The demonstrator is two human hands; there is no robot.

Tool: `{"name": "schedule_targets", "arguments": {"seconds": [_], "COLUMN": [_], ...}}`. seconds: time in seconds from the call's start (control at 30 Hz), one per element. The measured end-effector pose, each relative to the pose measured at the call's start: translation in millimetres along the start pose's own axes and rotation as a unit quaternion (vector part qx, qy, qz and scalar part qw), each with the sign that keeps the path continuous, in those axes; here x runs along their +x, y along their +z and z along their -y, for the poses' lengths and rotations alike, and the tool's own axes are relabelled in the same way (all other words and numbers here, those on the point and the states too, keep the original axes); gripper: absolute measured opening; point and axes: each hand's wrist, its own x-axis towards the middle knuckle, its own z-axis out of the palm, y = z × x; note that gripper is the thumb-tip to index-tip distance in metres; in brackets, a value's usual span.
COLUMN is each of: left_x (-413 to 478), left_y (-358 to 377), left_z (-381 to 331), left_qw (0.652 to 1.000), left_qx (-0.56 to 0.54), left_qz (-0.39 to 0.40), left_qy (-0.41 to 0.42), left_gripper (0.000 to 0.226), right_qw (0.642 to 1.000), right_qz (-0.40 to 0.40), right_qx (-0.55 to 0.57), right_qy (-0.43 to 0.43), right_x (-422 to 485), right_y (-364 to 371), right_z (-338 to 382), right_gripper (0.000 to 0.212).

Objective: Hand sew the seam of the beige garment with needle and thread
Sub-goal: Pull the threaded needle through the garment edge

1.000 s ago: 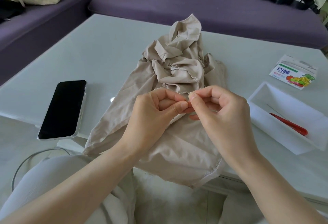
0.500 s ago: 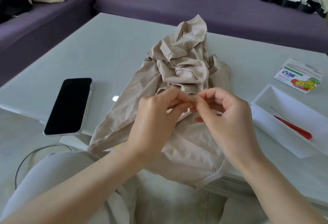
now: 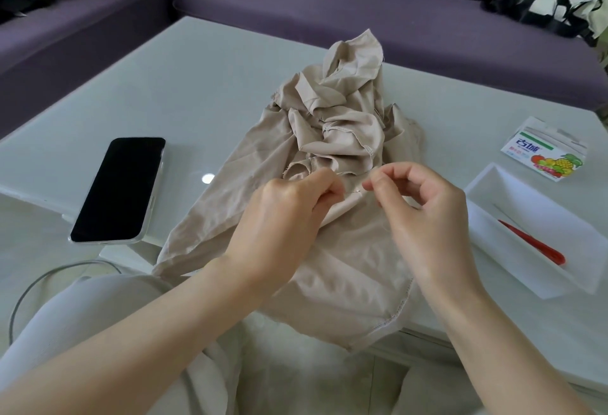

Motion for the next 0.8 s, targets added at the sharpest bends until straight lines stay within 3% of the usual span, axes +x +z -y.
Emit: {"name": "schedule_targets", "arguments": {"seconds": [0.23,0.33,0.43,0.57,0.8], "left_x": [4,9,11,10,10], "left_y": [0,-4,-8,-10,-11], "left_z": [-3,-8,-9,-12,-12], "left_qw": [0.977,0.905,0.853,0.833,0.840], "left_qx": [-0.171,-0.368,-0.466,-0.497,-0.482], "left_qz": [0.012,0.044,0.053,0.059,0.074], "left_qy": [-0.128,-0.211,-0.230,-0.237,-0.240], "left_gripper": [0.008,0.003,0.015,0.023,0.021], "right_qw": [0.999,0.999,0.998,0.997,0.995], "right_qz": [-0.010,0.004,0.024,0.051,0.100], "right_qx": [0.026,0.042,0.049,0.054,0.015], "right_qy": [0.018,0.027,0.023,0.019,-0.019], "right_x": [4,3,1,-1,-3], "right_y": [-4,-4,-4,-4,-3], "right_z": [-2,-2,0,1,2], "right_gripper": [0.010,0.010,0.010,0.010,0.009]}}
